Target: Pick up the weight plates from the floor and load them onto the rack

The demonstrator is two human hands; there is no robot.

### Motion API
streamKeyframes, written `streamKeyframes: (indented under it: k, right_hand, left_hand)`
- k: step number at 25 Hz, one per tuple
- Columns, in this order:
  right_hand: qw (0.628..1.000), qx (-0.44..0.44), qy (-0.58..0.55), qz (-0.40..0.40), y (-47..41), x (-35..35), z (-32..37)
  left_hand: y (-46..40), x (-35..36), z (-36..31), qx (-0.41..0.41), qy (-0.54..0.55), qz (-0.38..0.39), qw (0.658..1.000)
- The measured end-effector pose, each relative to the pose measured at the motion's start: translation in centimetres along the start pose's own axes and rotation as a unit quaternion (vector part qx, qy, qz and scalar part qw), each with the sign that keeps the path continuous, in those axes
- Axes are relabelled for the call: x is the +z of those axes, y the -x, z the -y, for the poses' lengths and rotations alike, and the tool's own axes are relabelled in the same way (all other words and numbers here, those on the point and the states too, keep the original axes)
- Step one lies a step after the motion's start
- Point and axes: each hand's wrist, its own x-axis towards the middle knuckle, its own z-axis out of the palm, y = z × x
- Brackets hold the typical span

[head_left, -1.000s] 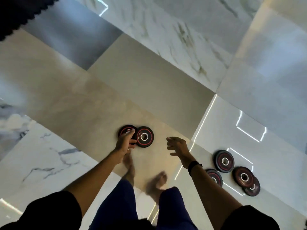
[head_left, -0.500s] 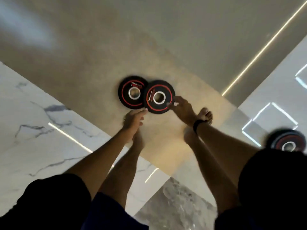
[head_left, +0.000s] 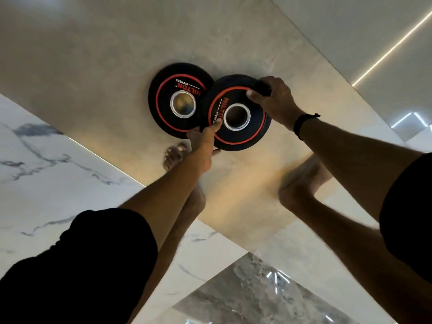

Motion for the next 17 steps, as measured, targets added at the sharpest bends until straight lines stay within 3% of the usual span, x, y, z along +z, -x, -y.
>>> streamKeyframes:
  k: [3, 6, 9, 13, 17]
  right_hand:
    - [0.999, 0.008, 0.023, 0.032, -1.3, -0.6, 0.8]
    - [0.997, 0.023, 0.041, 0.064, -1.9, -1.2, 1.9]
    - [0.985, 0.104, -0.041, 0.128, -0.1, -1.2, 1.5]
    - [0.962, 0.155, -0.186, 0.127, 8.0, -1.9, 2.4]
    - [0.969, 0.133, -0.187, 0.094, 18.4, -5.7, 6.2]
  left_hand:
    - [-0.4, 0.5, 0.2, -0.01, 0.039, -0.011, 0.999]
    - [-0.6, -0.3, 0.1, 0.002, 0.005, 0.028, 1.0]
    - [0.6, -2.0, -0.8, 0.006, -0.064, 0.065, 0.996]
    - [6.5, -5.4, -3.5, 0.054, -0.145, 0.096, 0.983]
    - [17.0, -8.6, -5.9, 0.093, -0.234, 0.146, 0.957]
